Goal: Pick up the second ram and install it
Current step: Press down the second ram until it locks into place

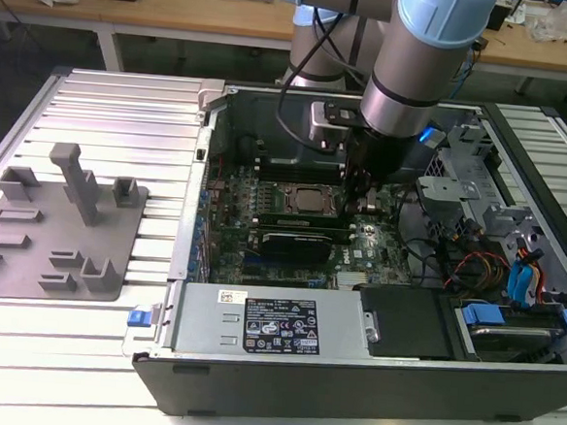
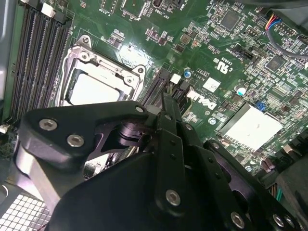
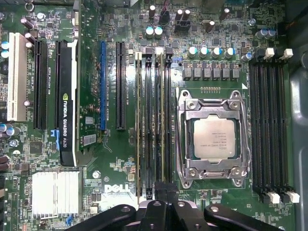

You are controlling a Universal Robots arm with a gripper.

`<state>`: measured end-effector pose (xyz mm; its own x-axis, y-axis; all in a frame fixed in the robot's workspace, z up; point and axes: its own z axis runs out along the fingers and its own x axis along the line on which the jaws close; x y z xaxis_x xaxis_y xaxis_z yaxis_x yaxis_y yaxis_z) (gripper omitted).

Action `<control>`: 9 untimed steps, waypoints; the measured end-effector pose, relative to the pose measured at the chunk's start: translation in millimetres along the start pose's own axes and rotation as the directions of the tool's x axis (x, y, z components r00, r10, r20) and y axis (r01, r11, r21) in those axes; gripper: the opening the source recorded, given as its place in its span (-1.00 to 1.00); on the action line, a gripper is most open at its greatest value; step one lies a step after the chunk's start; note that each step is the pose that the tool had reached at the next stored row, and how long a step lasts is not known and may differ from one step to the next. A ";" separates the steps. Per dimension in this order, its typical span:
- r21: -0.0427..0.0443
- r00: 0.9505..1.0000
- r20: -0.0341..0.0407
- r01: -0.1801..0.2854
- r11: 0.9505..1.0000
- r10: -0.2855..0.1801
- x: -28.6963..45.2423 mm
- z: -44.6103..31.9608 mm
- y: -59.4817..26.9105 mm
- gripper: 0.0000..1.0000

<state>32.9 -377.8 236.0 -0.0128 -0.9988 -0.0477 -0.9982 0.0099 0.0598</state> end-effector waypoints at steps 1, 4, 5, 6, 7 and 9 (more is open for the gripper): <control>0.000 1.000 0.000 0.000 1.000 0.000 0.1 0.9 -0.1 -0.84; 0.000 1.000 -0.001 0.000 1.000 0.000 0.2 2.9 -0.2 -0.84; 0.000 1.000 0.000 0.000 1.000 0.000 0.2 3.8 -0.2 -0.84; 0.000 1.000 -0.001 0.000 1.000 0.000 0.3 4.7 -0.3 -0.84; 0.000 1.000 -0.001 0.000 1.000 0.000 0.4 4.8 -0.3 -0.84; 0.000 1.000 0.000 0.000 1.000 0.000 0.3 5.5 -0.3 -0.84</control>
<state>32.9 -377.9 230.5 -0.0127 -0.9988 -0.0473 -0.9982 0.0099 0.0598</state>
